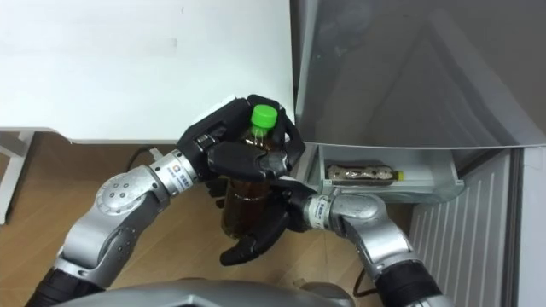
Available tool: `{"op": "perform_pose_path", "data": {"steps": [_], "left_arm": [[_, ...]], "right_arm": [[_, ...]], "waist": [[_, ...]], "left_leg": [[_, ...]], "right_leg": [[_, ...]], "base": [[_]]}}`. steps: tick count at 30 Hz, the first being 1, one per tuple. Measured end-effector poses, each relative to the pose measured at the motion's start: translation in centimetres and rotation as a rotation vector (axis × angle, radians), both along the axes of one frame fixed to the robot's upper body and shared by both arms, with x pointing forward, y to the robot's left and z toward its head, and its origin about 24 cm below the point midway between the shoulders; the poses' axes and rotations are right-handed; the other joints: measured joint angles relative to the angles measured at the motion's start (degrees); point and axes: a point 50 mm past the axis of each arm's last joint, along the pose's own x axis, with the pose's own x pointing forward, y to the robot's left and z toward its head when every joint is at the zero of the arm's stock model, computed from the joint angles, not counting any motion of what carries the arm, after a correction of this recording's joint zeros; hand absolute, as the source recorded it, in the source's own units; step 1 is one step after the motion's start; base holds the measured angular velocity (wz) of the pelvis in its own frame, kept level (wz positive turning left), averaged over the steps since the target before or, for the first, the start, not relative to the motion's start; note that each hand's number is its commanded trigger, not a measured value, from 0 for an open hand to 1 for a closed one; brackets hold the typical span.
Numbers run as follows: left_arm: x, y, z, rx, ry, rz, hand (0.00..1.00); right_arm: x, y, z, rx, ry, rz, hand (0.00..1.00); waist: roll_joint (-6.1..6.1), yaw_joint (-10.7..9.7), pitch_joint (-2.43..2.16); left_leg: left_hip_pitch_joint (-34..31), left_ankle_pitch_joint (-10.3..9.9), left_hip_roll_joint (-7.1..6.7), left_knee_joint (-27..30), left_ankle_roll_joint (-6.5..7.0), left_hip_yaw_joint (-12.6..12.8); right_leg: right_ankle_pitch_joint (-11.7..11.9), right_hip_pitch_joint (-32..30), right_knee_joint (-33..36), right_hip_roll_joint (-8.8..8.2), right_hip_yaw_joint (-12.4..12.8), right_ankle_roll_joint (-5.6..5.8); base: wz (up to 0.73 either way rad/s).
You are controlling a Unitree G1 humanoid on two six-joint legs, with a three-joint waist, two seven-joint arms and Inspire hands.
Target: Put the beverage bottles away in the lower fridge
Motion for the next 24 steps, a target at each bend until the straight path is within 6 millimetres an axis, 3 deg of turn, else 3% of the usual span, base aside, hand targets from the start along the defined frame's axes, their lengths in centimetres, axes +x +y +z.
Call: {"op": "perform_pose_path", "data": {"steps": [6,11,12,13,15,19,24], "left_arm": [[-0.02,0.03,-0.21,0.001,0.008,0.001,1.0],[-0.05,0.14,-0.52,0.005,0.022,0.004,1.0],[-0.06,0.16,-0.57,0.005,0.024,0.005,1.0],[-0.05,0.16,-0.58,0.005,0.025,0.006,1.0],[-0.05,0.17,-0.62,0.006,0.026,0.008,1.0],[-0.07,0.18,-0.67,0.008,0.028,0.007,1.0],[-0.06,0.4,-0.72,0.017,0.029,0.009,1.0]], "right_arm": [[-0.42,-0.07,-0.18,0.038,0.029,-0.046,0.0],[-0.54,0.07,-0.3,0.052,0.043,-0.066,0.0],[-0.53,0.08,-0.3,0.053,0.044,-0.068,0.12],[-0.52,0.08,-0.29,0.055,0.044,-0.07,0.54],[-0.52,0.08,-0.29,0.055,0.044,-0.074,0.95],[-0.73,0.22,-0.37,0.077,0.061,-0.098,1.0],[-0.98,0.51,-0.45,0.092,0.076,-0.103,1.0]], "waist": [[1.04,0.0,-0.34],[0.99,0.1,-0.31],[0.96,0.1,-0.29],[0.87,0.1,-0.24],[0.79,0.1,-0.18],[0.59,0.2,-0.06],[0.56,0.2,-0.04]], "left_leg": [[0.1,0.0,0.0,-0.2,0.0,0.1],[0.0,0.0,0.0,-0.1,0.0,0.4],[0.0,0.0,-0.01,-0.1,0.0,0.4],[0.0,0.0,0.0,-0.1,0.01,0.4],[0.0,0.0,0.02,-0.1,0.0,0.4],[-0.1,0.0,0.02,-0.1,0.0,0.4],[-0.1,0.0,0.02,0.0,0.01,0.5]], "right_leg": [[0.0,-0.2,0.1,0.03,0.2,0.0],[0.0,-0.5,0.5,0.03,0.7,0.01],[0.0,-0.5,0.5,0.03,0.7,0.01],[0.0,-0.5,0.5,0.03,0.7,0.01],[0.0,-0.5,0.5,0.06,0.7,0.02],[0.0,-0.6,0.4,0.07,0.7,0.02],[0.0,-0.6,0.4,0.05,0.7,0.03]], "base": [[0.0],[-0.03],[0.0],[0.0],[0.0],[0.0],[0.0]]}}
